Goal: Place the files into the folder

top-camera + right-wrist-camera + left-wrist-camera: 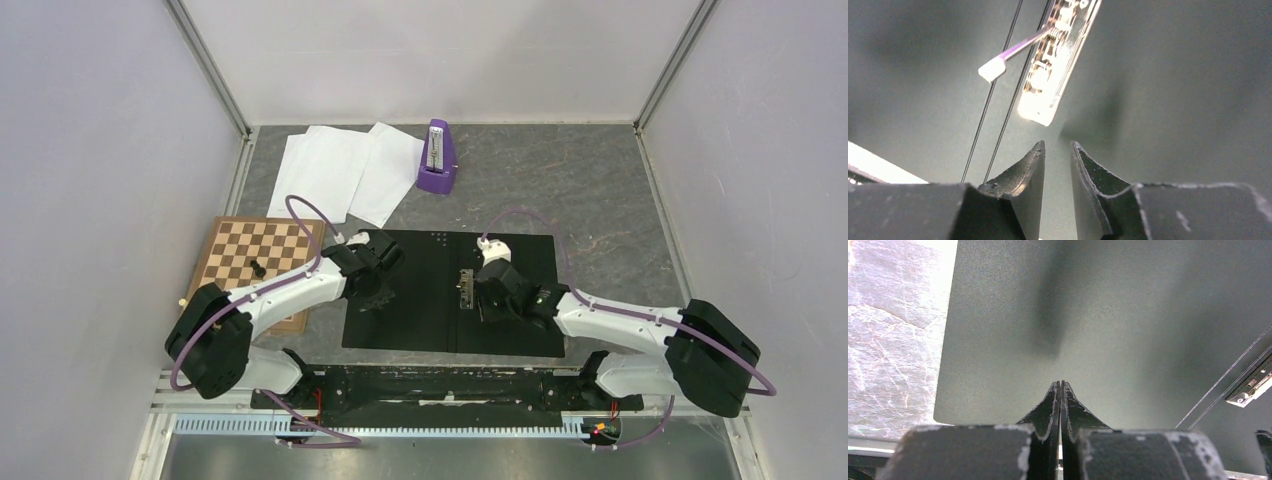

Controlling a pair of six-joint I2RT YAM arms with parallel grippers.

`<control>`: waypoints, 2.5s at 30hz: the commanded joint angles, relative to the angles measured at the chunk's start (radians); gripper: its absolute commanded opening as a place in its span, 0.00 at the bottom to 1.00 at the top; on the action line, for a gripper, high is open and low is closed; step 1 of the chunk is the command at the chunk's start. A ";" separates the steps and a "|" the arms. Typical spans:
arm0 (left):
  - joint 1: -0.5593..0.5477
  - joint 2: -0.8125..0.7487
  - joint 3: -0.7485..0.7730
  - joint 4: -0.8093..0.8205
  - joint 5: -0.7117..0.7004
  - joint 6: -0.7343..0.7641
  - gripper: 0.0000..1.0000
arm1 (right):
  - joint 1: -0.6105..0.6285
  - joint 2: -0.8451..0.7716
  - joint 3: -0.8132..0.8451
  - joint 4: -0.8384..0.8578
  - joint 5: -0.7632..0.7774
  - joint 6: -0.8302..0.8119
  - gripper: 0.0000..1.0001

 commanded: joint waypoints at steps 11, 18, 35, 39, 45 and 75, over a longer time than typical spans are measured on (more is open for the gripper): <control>-0.004 0.013 0.140 -0.007 -0.060 0.153 0.02 | -0.038 0.105 0.031 0.322 -0.147 0.023 0.24; 0.029 0.016 0.230 -0.013 -0.047 0.241 0.04 | -0.124 0.227 0.143 0.342 -0.175 -0.038 0.23; 0.104 0.001 0.353 0.019 0.038 0.333 0.11 | -0.232 0.467 0.279 0.365 -0.225 -0.139 0.21; 0.163 0.027 0.408 0.029 0.051 0.352 0.15 | -0.231 0.463 0.332 0.337 -0.230 -0.142 0.25; 0.341 0.153 0.554 0.112 0.103 0.388 0.43 | -0.230 0.494 0.475 0.309 -0.252 -0.122 0.41; 0.714 0.867 1.069 0.217 0.175 0.522 0.68 | -0.228 1.062 1.051 0.413 -0.137 0.145 0.93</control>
